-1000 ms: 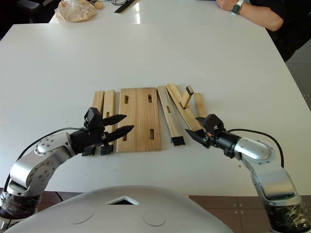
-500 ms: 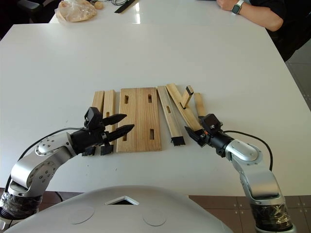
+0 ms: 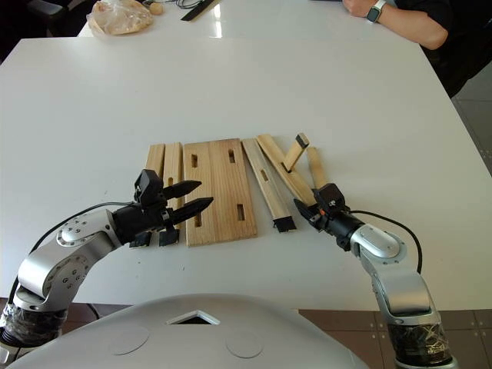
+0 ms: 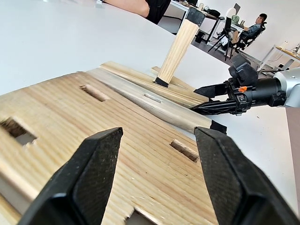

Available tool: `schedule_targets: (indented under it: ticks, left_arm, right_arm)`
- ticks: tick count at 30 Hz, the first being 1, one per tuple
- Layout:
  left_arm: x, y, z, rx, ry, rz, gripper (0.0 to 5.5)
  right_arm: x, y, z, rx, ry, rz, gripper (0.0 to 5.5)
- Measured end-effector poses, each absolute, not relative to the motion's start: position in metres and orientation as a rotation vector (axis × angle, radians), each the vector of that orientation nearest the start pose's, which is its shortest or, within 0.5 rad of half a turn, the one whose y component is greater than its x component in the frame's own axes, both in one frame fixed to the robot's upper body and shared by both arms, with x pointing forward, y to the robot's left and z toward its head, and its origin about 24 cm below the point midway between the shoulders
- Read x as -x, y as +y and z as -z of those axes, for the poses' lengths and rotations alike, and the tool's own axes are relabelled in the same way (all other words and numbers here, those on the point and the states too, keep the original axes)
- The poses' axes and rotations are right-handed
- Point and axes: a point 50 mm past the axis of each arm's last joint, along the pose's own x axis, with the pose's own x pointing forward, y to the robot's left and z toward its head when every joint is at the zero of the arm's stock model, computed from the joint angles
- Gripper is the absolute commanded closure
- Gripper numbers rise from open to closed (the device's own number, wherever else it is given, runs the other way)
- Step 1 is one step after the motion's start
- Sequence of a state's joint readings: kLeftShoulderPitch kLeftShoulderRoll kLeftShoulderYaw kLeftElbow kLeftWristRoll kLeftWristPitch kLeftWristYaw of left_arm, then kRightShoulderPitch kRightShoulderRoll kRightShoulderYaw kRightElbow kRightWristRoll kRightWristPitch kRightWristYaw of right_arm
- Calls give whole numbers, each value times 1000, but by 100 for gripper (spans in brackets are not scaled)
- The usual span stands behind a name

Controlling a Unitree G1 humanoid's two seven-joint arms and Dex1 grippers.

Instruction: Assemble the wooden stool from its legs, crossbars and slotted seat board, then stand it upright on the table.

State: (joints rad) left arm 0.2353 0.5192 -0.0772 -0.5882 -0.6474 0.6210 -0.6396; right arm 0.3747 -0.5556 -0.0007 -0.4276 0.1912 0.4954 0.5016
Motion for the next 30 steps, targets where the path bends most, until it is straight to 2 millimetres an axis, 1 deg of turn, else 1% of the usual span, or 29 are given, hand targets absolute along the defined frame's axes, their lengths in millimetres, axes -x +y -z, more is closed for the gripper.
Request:
schedule_targets:
  ticks: [4, 6, 8, 9, 11, 13, 14, 16, 17, 18, 20, 22, 23, 24, 27, 30]
  left_arm:
    - [-172, 147, -80, 196, 353, 971, 266]
    - [-173, 148, -81, 195, 349, 965, 266]
    - [-177, 149, -85, 205, 334, 953, 266]
    - [-179, 150, -88, 221, 321, 944, 248]
    - [-187, 150, -100, 267, 277, 931, 221]
    - [-195, 148, -116, 324, 212, 948, 191]
    - [-197, 147, -123, 361, 187, 967, 175]
    - [-203, 145, -141, 439, 107, 1009, 170]
    - [-204, 144, -147, 468, 83, 1024, 170]
    - [-207, 143, -158, 522, 42, 1051, 170]
    - [-211, 140, -173, 612, -9, 1100, 170]
    - [-213, 136, -192, 708, -51, 1165, 170]
    - [-211, 135, -194, 718, -55, 1178, 170]
    - [-210, 135, -194, 726, -49, 1177, 170]
    - [-205, 136, -184, 740, -3, 1135, 170]
    - [-197, 133, -179, 744, 27, 1124, 170]
  right_arm:
    - [-166, -213, -34, 227, 538, -502, 341]
    - [-166, -212, -34, 184, 526, -482, 341]
    - [-174, -212, -43, 133, 471, -466, 341]
    - [-180, -211, -51, 105, 419, -461, 341]
    - [-195, -206, -80, 40, 271, -500, 343]
    - [-200, -198, -104, -49, 166, -594, 343]
    - [-199, -194, -111, -97, 145, -650, 343]
    - [-195, -186, -126, -200, 115, -792, 343]
    - [-194, -185, -130, -233, 110, -831, 343]
    - [-193, -185, -138, -281, 102, -893, 343]
    - [-193, -184, -151, -341, 93, -997, 343]
    - [-199, -180, -176, -346, 85, -1158, 343]
    - [-203, -180, -183, -315, 72, -1176, 343]
    - [-205, -180, -185, -303, 69, -1173, 343]
    - [-214, -183, -171, -278, 134, -1105, 343]
    - [-226, -187, -163, -249, 145, -1007, 343]
